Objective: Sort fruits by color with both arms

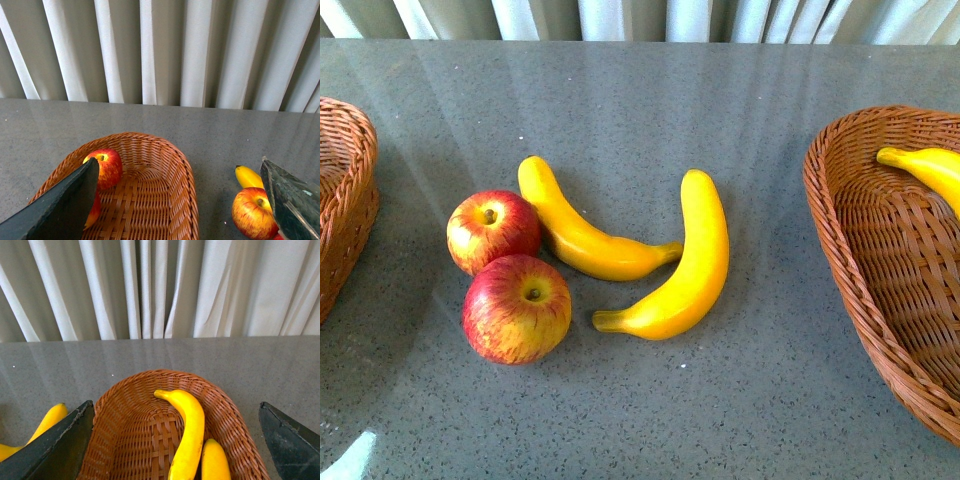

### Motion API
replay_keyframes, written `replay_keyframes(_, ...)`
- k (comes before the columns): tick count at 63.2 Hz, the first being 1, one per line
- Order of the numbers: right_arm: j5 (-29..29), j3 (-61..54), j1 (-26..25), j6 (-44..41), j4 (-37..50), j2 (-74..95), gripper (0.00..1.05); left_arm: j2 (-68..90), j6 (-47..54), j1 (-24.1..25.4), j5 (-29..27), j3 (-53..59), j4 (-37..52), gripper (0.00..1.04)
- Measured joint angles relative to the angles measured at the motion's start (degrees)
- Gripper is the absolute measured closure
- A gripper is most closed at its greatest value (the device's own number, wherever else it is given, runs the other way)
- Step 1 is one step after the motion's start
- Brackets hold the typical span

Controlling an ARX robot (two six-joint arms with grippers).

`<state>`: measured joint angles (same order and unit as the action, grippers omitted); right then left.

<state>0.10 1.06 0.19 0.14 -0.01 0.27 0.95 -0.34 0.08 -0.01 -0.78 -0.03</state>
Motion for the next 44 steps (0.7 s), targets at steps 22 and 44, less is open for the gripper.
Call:
replay_keyframes(22, 0.0, 0.0, 0.0, 0.0, 0.0, 0.0, 0.09, 0.0, 0.0, 0.0, 0.0, 0.0, 0.0, 0.09)
replay_keyframes(44, 0.0, 0.0, 0.0, 0.0, 0.0, 0.0, 0.09, 0.0, 0.0, 0.0, 0.0, 0.0, 0.0, 0.09)
